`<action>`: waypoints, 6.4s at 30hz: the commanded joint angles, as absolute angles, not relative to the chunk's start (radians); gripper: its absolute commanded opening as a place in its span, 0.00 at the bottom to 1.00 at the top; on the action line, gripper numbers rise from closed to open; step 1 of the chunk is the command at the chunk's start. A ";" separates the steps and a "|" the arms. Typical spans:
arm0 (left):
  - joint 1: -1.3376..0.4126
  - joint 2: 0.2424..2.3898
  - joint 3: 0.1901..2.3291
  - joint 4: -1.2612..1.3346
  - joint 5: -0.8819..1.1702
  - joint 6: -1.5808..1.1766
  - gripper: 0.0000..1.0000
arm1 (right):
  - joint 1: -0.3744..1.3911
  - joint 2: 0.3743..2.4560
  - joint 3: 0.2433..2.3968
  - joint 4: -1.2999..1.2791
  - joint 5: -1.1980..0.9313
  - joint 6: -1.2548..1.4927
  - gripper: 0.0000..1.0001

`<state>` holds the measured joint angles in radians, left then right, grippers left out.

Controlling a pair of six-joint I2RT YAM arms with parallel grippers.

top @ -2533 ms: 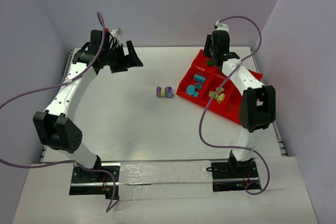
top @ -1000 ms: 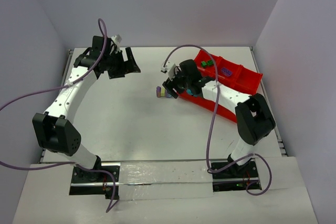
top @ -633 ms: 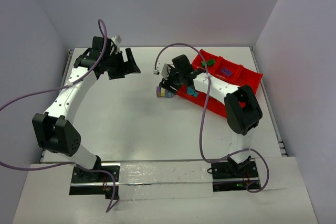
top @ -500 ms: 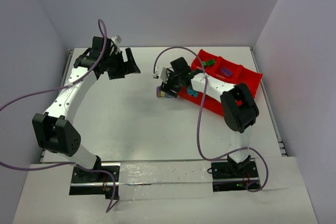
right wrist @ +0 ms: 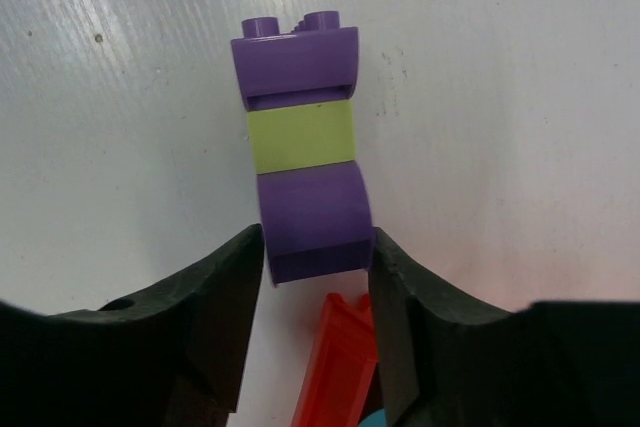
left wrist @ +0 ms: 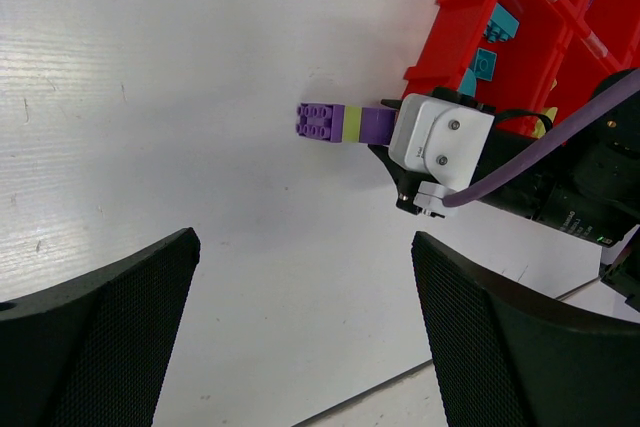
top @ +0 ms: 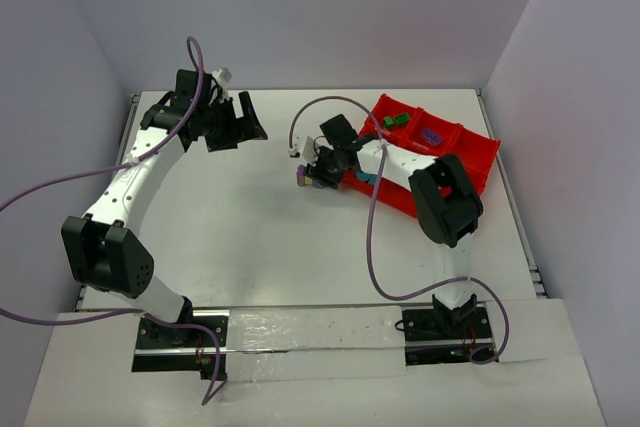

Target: Sort the legos into containers by color

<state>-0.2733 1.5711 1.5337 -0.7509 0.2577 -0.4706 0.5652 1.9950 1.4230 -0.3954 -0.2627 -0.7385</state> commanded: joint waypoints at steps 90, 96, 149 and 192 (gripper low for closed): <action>-0.416 1.398 1.333 -0.401 1.157 -0.249 0.30 | 0.503 1.695 1.812 -1.055 -1.110 -0.469 0.00; -0.416 1.405 1.353 -0.452 1.125 -0.214 0.00 | 0.501 1.696 1.799 -1.052 -1.094 -0.470 0.00; -0.330 1.731 1.621 -0.538 0.424 -0.446 0.00 | -0.021 1.872 1.560 -0.306 0.211 0.197 0.18; -0.327 1.590 1.584 -0.487 0.979 -0.378 0.00 | 0.478 1.332 1.214 -0.111 -0.681 -0.437 0.59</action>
<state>-0.3317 1.5921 1.5919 -0.4992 0.8462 -0.4176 0.4455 1.4035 1.2240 -0.1167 -0.6660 -0.2757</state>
